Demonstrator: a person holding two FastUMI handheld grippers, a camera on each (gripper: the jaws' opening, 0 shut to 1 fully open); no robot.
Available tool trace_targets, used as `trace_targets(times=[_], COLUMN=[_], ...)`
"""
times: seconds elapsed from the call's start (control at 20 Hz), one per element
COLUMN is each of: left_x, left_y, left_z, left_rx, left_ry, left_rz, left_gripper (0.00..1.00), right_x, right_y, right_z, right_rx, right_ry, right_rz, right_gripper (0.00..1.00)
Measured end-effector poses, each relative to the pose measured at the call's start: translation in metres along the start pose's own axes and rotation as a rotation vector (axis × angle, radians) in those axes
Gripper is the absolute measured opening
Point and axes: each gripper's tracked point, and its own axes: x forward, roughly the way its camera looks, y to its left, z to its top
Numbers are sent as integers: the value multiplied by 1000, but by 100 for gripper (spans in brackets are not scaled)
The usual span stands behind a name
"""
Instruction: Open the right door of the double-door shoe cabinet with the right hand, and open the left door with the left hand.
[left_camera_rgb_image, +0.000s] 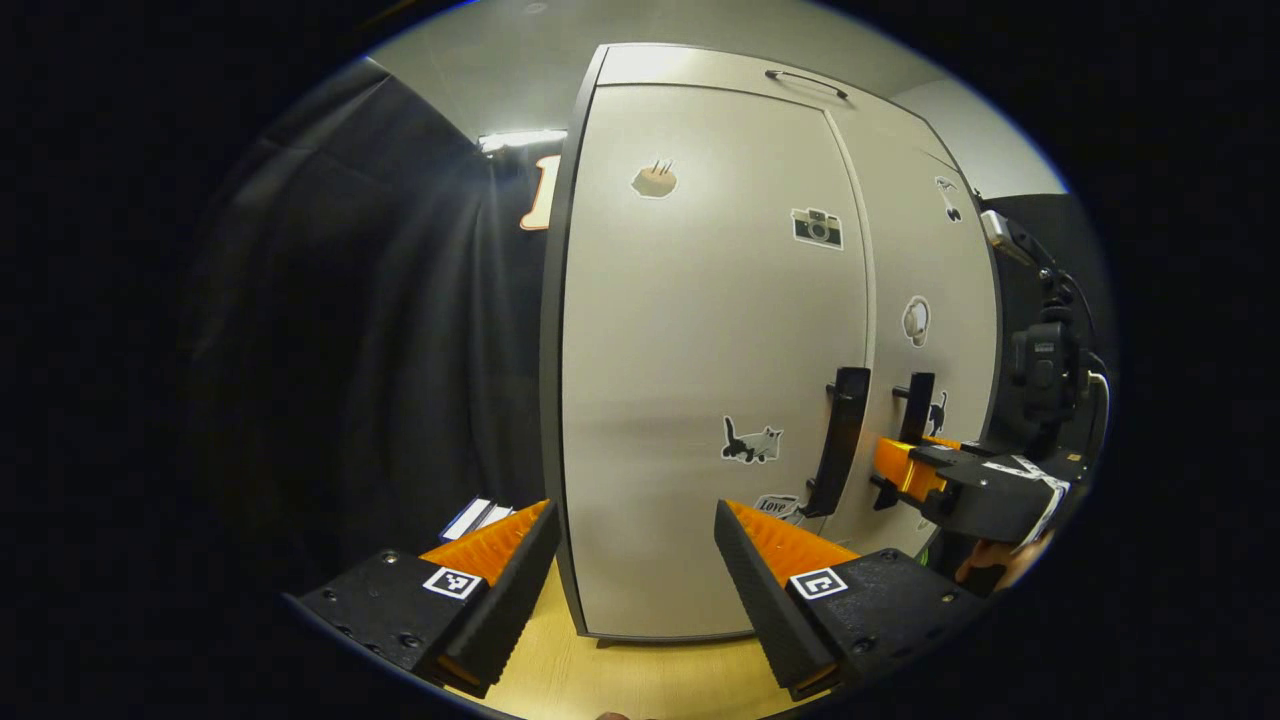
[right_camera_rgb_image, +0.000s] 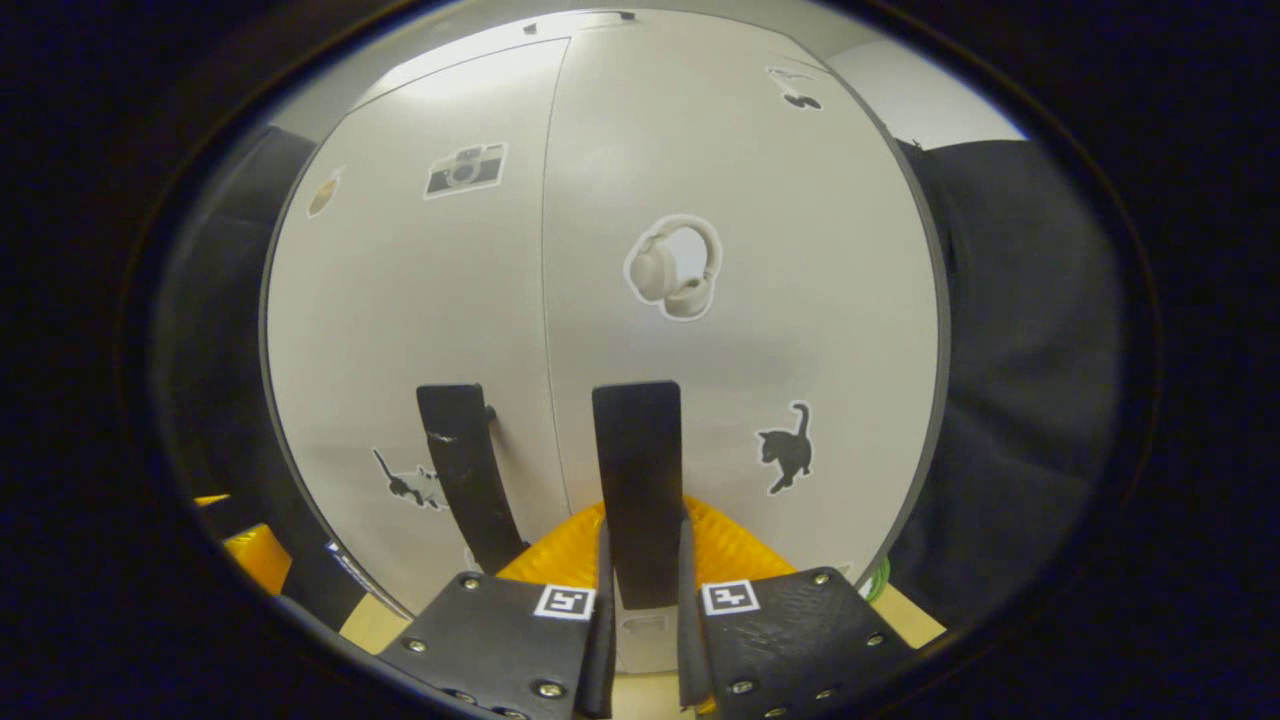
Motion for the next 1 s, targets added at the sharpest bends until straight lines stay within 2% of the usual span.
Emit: trace_targets(times=[0.3,0.4,0.65,0.7,1.0], left_x=[-7,-9,-12,-12,-6], left_y=[-10,-15,-22,-22,-32], left_z=[1,0,0,-1,-2], left_rx=[-1,1,2,2,0], left_ry=[0,2,2,4,11], left_rz=[-16,-25,-39,-41,-62], left_gripper=[96,96,96,96,96], right_x=[-17,-5,-11,-11,-12], right_y=[-7,-8,-10,-11,-16], right_z=[3,0,2,2,2], right_rx=[12,48,33,34,29], right_ry=[-12,-8,-10,-11,-16], right_rz=[6,13,5,8,11], right_gripper=[25,14,14,12,14])
